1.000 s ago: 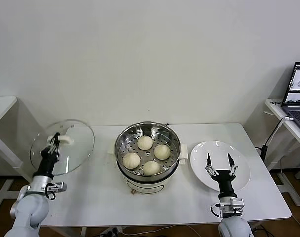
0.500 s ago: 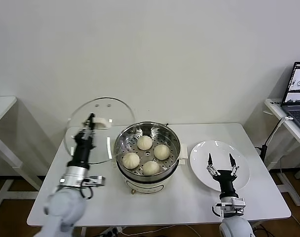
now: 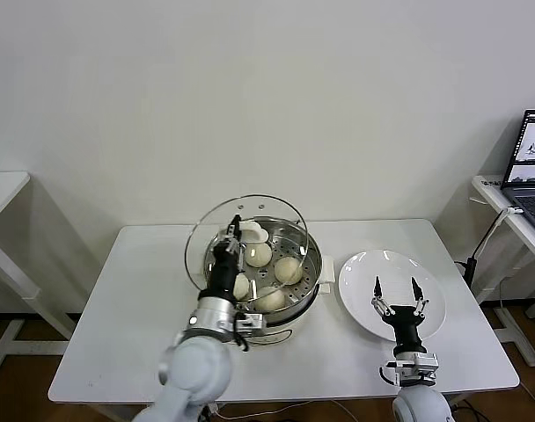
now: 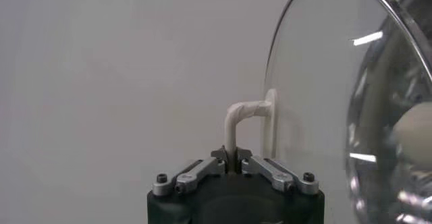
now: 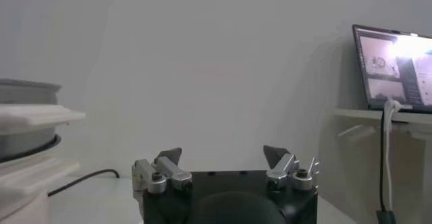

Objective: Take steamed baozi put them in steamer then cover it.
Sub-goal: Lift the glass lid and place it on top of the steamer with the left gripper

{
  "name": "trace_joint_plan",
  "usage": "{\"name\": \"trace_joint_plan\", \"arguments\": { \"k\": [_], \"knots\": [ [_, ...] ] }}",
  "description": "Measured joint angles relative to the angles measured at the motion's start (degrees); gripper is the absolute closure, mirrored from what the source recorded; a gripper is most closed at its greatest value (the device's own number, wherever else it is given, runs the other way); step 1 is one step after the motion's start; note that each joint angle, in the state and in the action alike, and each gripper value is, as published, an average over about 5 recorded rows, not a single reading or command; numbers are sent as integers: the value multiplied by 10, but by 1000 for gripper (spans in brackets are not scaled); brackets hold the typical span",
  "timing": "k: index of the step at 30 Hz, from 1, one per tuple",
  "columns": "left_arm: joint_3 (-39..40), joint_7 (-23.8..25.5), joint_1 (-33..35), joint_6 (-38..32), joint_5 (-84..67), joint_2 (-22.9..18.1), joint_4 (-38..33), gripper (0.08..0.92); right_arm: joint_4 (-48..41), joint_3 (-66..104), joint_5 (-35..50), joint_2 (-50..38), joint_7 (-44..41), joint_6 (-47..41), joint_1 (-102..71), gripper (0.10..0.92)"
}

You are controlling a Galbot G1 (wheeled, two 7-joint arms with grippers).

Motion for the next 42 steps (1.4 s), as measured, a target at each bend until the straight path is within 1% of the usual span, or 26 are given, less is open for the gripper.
{"name": "trace_joint_plan", "arguments": {
  "k": [8,18,25,42],
  "knots": [
    [34,44,-21,31,58,-44,37,816,-12,1,-1,1,-2,2,3,203],
    [45,65,-41,43,109,-80,88,816,-20,2,-2,3,-4,3,4,203],
    [44,71,-43,42,131,-84,114,816,-22,1,-3,4,-4,3,6,203],
    [41,72,-32,35,157,-86,125,816,-27,-3,-6,5,-6,3,12,203]
  ]
}}
